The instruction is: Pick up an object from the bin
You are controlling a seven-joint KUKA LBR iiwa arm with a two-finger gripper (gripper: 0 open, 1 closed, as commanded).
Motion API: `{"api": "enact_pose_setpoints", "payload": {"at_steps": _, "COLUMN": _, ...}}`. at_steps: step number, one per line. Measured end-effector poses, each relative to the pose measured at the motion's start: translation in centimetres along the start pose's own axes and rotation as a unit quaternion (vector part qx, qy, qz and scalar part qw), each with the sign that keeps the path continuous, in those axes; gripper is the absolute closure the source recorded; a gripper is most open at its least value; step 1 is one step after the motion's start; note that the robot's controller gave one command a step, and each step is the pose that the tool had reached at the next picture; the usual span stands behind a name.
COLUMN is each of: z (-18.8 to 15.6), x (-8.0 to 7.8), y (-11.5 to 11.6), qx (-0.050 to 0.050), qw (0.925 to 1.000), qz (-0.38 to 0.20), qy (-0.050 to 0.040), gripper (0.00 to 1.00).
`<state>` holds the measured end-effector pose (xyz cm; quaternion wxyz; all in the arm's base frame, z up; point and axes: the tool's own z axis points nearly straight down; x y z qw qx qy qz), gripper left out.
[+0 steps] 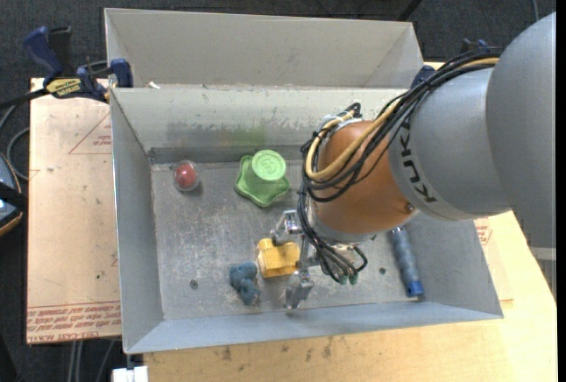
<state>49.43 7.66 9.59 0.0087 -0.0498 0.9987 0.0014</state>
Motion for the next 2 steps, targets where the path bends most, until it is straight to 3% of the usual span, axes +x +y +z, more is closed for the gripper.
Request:
{"api": "enact_pose_setpoints", "payload": {"at_steps": 1, "z": -0.2, "x": -0.2, "y": 0.0, "qx": 0.0, "qw": 1.0, "qz": 0.001, "qy": -0.0009, "gripper": 1.0}}
{"api": "enact_pose_setpoints", "payload": {"at_steps": 2, "z": -15.0, "x": 0.6, "y": -0.3, "qx": 0.0, "qw": 0.9972, "qz": -0.075, "qy": 0.0032, "gripper": 1.0}}
